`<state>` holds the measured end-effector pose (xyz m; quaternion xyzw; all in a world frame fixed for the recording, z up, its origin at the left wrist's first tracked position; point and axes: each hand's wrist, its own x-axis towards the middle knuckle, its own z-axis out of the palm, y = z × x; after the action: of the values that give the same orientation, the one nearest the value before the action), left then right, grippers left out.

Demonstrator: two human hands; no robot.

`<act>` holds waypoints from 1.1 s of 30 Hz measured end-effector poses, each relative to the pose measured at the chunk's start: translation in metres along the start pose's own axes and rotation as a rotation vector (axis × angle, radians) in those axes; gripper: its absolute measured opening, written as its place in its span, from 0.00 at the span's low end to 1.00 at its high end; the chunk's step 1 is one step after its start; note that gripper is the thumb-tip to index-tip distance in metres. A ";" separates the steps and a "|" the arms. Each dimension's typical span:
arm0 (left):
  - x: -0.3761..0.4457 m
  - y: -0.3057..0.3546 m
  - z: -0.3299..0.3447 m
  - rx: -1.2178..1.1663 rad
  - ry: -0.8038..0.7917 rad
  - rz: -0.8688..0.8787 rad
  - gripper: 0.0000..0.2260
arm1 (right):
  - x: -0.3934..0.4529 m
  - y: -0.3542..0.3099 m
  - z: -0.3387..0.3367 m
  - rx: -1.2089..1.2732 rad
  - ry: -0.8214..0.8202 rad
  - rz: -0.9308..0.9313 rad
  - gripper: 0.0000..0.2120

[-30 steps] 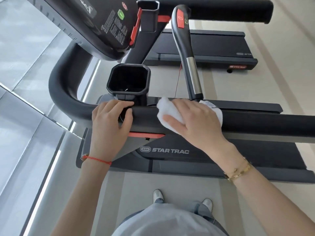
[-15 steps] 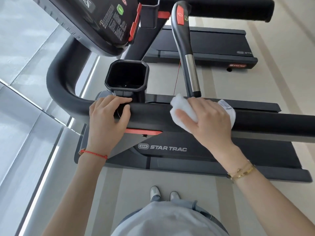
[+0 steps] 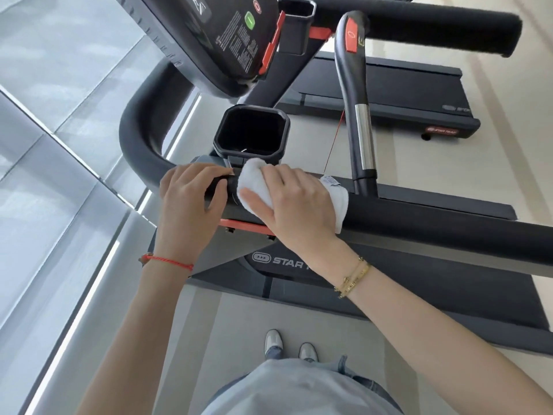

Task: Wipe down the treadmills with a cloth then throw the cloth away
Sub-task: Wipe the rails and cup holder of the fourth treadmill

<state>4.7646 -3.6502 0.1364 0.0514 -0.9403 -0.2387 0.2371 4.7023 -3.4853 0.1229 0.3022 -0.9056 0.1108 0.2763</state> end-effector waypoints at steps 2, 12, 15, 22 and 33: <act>0.000 -0.004 -0.003 0.012 0.006 0.001 0.09 | 0.010 -0.016 0.004 -0.011 0.008 0.031 0.26; 0.001 -0.009 -0.006 -0.006 0.008 -0.018 0.09 | -0.012 0.026 -0.012 -0.015 0.006 0.056 0.26; 0.001 -0.011 -0.005 0.003 0.013 -0.020 0.09 | 0.001 0.012 -0.010 -0.031 -0.001 0.143 0.23; 0.001 -0.004 0.001 0.001 -0.024 -0.008 0.09 | 0.005 -0.007 0.000 -0.022 0.022 0.062 0.26; 0.000 0.065 0.034 -0.053 -0.097 0.120 0.09 | -0.052 0.082 -0.024 -0.100 0.188 0.025 0.23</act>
<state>4.7494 -3.5788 0.1405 -0.0228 -0.9454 -0.2512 0.2065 4.6978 -3.3863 0.1101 0.2648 -0.8838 0.0970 0.3734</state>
